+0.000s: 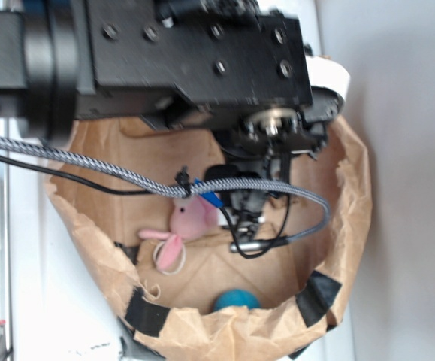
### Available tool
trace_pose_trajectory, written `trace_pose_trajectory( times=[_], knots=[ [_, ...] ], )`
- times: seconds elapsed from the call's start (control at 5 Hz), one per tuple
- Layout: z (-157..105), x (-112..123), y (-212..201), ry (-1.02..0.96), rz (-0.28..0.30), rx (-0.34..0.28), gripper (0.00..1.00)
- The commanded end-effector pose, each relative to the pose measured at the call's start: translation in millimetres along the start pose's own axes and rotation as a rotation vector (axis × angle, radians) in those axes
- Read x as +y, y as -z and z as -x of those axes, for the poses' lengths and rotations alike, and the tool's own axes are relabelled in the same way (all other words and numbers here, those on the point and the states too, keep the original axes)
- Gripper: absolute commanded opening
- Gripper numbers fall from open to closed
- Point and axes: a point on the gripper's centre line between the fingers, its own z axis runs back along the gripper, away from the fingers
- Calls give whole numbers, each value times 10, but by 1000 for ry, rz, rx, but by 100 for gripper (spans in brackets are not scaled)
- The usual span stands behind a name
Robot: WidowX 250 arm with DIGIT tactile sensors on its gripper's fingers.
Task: Grab the pink bunny.
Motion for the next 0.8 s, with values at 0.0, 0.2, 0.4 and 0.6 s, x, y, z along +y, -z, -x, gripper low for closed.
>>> trace_pose_trajectory(
  times=[0.0, 0.2, 0.4, 0.6],
  knots=[
    [268, 161, -336, -34, -42, 41, 100],
    [452, 89, -137, -36, -72, 60, 100],
    [602, 14, 72, -37, -50, 45, 100],
    [581, -58, 344, -17, 13, -6, 100]
  ],
)
